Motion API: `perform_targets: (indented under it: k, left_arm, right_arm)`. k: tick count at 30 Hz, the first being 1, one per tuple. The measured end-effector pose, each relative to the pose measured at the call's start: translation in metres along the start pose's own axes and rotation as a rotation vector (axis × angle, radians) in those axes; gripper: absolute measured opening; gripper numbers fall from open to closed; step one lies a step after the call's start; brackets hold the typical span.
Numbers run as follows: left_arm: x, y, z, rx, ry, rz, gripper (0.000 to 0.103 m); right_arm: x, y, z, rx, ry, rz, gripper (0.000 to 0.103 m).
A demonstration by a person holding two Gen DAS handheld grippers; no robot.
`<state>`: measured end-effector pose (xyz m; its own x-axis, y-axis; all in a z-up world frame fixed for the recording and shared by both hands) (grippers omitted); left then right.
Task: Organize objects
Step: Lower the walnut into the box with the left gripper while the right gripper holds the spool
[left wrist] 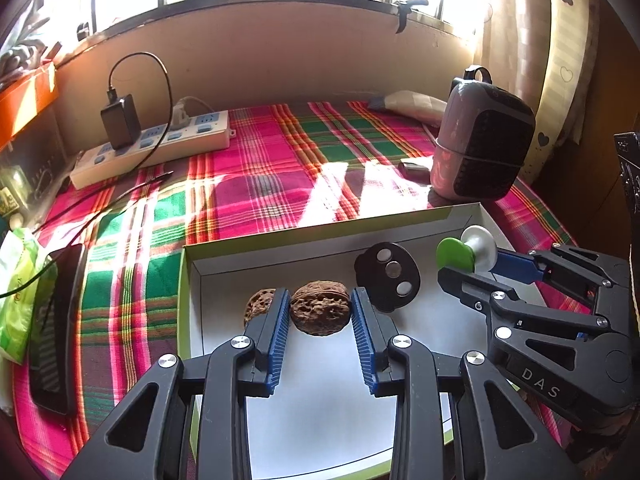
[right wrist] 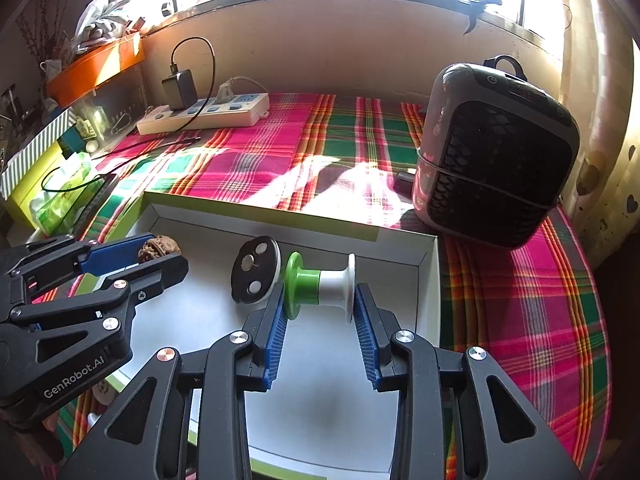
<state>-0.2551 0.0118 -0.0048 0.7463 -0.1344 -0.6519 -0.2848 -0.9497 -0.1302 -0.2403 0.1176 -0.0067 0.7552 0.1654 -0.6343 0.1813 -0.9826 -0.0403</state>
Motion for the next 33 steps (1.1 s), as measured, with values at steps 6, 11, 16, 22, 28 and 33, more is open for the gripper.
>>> perform_targets:
  k: [6,11,16,22,28,33]
  left_arm:
    - [-0.006,-0.001,0.011,-0.003,0.019,0.011,0.029]
    - [-0.009,-0.003,0.018,-0.005,0.029,0.017,0.029]
    - [-0.011,-0.001,0.022,-0.015,0.029,0.024,0.029]
    - [-0.013,-0.001,0.025,-0.026,0.028,0.033,0.029]
    - [-0.013,0.001,0.03,-0.035,0.043,0.032,0.029]
    - [-0.011,0.003,0.032,-0.041,0.052,0.027,0.029]
  right_arm:
    - [-0.001,-0.005,0.011,-0.003,0.021,0.012,0.035]
    - [-0.004,-0.005,0.016,-0.003,0.027,0.008,0.035]
    - [-0.006,-0.004,0.019,-0.004,0.031,0.004,0.035]
    - [-0.008,-0.001,0.023,0.003,0.034,-0.006,0.035]
    - [-0.007,-0.001,0.026,0.005,0.04,-0.011,0.035]
    - [-0.007,0.0,0.028,0.005,0.041,-0.016,0.035]
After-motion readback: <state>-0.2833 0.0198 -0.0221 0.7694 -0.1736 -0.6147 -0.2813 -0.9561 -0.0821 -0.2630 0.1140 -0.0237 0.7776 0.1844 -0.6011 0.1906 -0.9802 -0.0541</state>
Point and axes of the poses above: each gripper's, at about its wrist camera, not at the fingertips, and z roughly the way its jaws point, y to its left, x to its underside, the point moved 5 cm from there along z, roughly the way its jaws point, and after that the axes turned 4 degrees about x, right-handed, at the moved point
